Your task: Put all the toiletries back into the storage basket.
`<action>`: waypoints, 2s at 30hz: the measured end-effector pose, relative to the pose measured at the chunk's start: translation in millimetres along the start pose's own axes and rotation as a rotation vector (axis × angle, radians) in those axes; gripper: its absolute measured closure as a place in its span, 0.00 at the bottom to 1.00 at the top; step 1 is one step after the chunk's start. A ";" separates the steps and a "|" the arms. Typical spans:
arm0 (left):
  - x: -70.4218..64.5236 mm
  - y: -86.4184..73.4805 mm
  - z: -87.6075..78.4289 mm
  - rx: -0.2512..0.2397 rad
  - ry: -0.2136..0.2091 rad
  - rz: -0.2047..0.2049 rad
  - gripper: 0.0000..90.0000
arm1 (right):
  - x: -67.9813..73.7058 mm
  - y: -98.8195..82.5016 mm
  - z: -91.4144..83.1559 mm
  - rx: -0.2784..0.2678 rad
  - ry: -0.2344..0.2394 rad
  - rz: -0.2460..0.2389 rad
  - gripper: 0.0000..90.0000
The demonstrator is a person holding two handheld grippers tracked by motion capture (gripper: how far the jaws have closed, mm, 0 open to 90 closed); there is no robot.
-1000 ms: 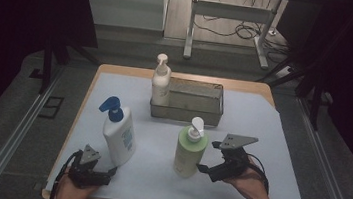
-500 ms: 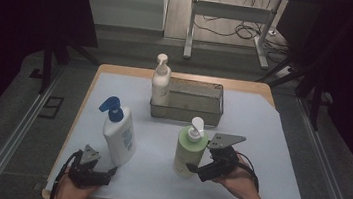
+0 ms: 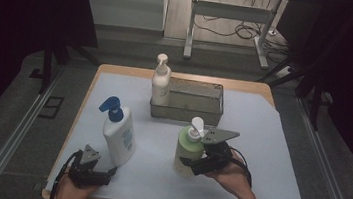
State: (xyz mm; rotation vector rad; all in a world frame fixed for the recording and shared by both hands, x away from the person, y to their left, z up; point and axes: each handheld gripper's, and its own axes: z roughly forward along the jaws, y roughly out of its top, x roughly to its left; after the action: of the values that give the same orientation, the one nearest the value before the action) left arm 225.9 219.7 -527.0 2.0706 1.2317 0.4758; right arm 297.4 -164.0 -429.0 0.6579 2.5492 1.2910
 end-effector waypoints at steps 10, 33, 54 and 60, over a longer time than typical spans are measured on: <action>0.0 0.1 0.0 0.000 0.000 0.000 0.13 | 2.4 1.4 -0.9 0.007 -0.021 0.001 0.13; 0.2 0.2 0.1 0.001 -0.001 0.000 0.13 | -12.5 36.6 -13.7 0.038 -0.102 0.064 0.14; 0.4 1.0 0.1 0.008 -0.006 0.000 0.14 | -36.3 78.2 -16.1 0.011 -0.173 0.104 0.14; 0.2 1.1 0.1 0.009 -0.007 -0.003 0.14 | -42.8 87.3 -14.7 0.010 -0.197 0.110 0.14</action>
State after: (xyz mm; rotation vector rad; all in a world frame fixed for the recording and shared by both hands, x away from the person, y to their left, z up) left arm 226.8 219.5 -526.3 2.0754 1.2349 0.4618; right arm 355.2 -149.7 -350.7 0.8912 2.3914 1.1819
